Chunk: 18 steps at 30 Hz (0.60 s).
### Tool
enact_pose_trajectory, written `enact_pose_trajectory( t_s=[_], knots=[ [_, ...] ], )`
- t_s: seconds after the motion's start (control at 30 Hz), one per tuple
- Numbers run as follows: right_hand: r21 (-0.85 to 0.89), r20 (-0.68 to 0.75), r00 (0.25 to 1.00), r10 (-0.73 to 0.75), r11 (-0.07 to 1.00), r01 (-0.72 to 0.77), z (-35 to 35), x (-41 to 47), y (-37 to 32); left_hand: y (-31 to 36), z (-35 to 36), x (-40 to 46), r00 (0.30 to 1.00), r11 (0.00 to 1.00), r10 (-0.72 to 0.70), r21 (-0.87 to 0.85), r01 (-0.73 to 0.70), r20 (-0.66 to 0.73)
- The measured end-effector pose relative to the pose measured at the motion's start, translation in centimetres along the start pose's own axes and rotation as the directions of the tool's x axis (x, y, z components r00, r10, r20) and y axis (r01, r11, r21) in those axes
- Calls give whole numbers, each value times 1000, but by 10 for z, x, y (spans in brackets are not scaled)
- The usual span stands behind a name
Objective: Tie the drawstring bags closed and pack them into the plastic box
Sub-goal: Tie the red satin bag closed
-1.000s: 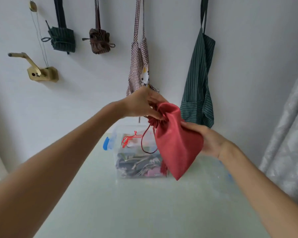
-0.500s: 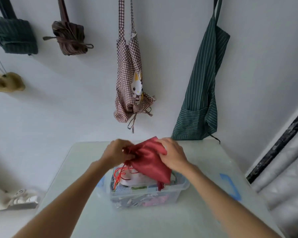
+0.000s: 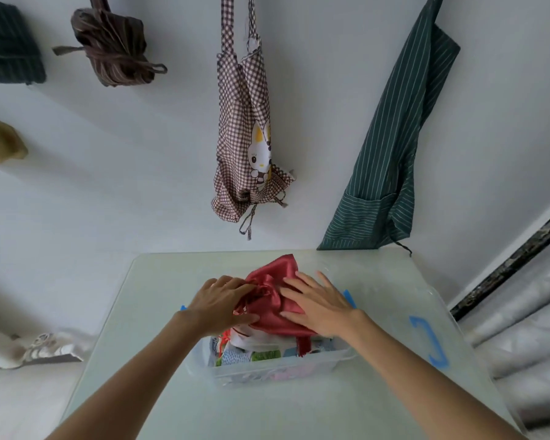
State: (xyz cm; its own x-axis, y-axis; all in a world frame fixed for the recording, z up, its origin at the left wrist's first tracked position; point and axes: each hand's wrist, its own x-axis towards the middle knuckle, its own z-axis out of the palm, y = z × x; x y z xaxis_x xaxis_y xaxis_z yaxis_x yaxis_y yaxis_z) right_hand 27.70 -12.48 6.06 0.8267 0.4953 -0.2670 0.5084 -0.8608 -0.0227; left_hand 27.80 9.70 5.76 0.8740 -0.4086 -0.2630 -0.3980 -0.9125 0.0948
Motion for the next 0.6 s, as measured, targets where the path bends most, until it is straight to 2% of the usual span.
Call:
enact_pose_trajectory(
  t_s=[0.17,0.27,0.37,0.47,0.6],
  knots=[
    [136,112,993,27,990,-42,14,22,0,1,13,12,994,998,-52,49,47,92],
    [79,156,986,53,995,-66,21,28,-2,2,17,19,993,994,-81,83,73,92],
    [168,212,974,79,979,-116,7,29,0,5,12,23,993,989,-89,127,79,80],
    [289,181,982,52,952,-104,-13,9,6,0,3,21,997,988,-63,142,56,43],
    [245,114,993,17,969,-45,-14,-24,18,-4,0,17,999,996,-33,87,35,-28]
  ],
)
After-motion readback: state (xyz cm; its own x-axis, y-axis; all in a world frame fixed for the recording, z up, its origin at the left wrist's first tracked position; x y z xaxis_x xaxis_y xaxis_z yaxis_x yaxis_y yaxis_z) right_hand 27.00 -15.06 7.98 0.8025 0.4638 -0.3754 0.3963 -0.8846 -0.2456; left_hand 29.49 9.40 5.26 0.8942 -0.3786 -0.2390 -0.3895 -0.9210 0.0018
